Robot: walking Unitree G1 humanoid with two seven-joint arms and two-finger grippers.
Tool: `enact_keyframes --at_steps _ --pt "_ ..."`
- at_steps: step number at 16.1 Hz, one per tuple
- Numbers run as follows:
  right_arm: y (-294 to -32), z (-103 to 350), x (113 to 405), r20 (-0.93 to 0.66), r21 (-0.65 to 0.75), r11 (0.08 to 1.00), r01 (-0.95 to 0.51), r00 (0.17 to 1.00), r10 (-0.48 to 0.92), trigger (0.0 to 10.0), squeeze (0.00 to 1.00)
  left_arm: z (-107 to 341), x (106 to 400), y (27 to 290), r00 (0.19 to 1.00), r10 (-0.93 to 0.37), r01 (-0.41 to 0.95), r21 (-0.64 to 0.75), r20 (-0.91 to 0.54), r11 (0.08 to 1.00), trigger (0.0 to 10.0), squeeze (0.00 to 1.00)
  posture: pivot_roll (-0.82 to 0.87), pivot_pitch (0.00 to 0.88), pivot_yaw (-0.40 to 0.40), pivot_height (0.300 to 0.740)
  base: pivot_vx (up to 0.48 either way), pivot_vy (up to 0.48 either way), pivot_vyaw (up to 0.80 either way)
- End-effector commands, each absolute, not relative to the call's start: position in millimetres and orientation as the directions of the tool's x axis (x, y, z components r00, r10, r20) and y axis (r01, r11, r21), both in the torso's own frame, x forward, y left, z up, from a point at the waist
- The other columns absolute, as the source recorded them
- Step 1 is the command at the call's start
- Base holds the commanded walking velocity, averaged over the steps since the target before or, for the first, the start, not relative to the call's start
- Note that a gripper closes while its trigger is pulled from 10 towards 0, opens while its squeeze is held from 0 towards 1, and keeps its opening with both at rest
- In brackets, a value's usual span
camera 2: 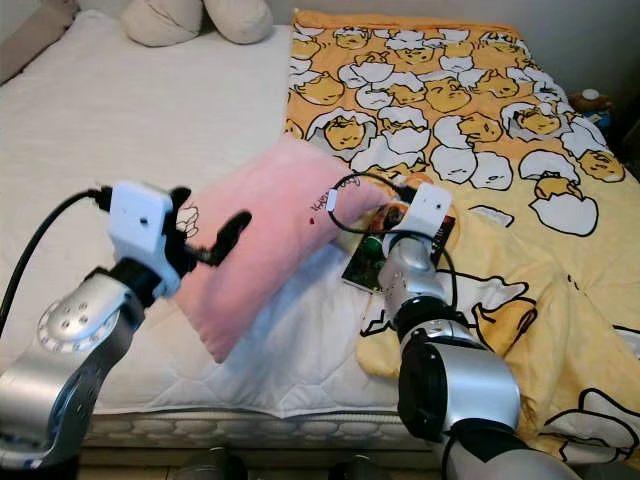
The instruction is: Clean up the room
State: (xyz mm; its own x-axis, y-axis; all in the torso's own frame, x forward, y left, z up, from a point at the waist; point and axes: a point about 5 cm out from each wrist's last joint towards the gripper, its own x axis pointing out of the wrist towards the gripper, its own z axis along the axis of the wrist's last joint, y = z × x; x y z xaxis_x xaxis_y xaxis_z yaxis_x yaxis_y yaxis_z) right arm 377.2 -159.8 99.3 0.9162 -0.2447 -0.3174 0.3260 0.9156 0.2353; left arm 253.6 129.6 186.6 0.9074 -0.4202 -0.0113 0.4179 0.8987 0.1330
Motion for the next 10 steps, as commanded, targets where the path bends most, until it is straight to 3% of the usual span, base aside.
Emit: enact_keyframes --at_steps 1,3,5,10 --pt "-158.2 96.0 375.9 -0.341 0.244 0.910 0.335 0.908 -0.243 10.0 1.00 186.5 248.1 125.4 0.881 -0.473 0.471 0.130 -0.018 0.873 10.0 0.00 0.19 0.071 -0.025 0.740 0.000 0.000 0.00" --pt "-156.8 92.4 374.2 -0.356 0.249 0.910 0.333 0.905 -0.234 10.0 1.00 171.8 231.7 133.3 0.812 -0.576 0.582 0.203 -0.096 0.787 10.0 0.00 0.20 0.081 -0.021 0.740 0.000 0.000 0.00" --pt "-154.5 89.4 372.9 -0.365 0.246 0.913 0.324 0.904 -0.223 10.0 1.00 168.5 228.7 143.1 0.811 -0.573 0.584 0.228 -0.118 0.779 10.0 0.00 0.21 0.092 -0.018 0.740 0.000 0.000 0.00" --pt "-150.0 83.9 370.7 -0.412 0.319 0.881 0.349 0.888 -0.202 10.0 1.00 175.6 223.1 139.0 0.801 -0.593 0.594 0.247 -0.086 0.766 10.0 0.00 0.23 0.119 -0.017 0.740 0.000 0.000 0.00"
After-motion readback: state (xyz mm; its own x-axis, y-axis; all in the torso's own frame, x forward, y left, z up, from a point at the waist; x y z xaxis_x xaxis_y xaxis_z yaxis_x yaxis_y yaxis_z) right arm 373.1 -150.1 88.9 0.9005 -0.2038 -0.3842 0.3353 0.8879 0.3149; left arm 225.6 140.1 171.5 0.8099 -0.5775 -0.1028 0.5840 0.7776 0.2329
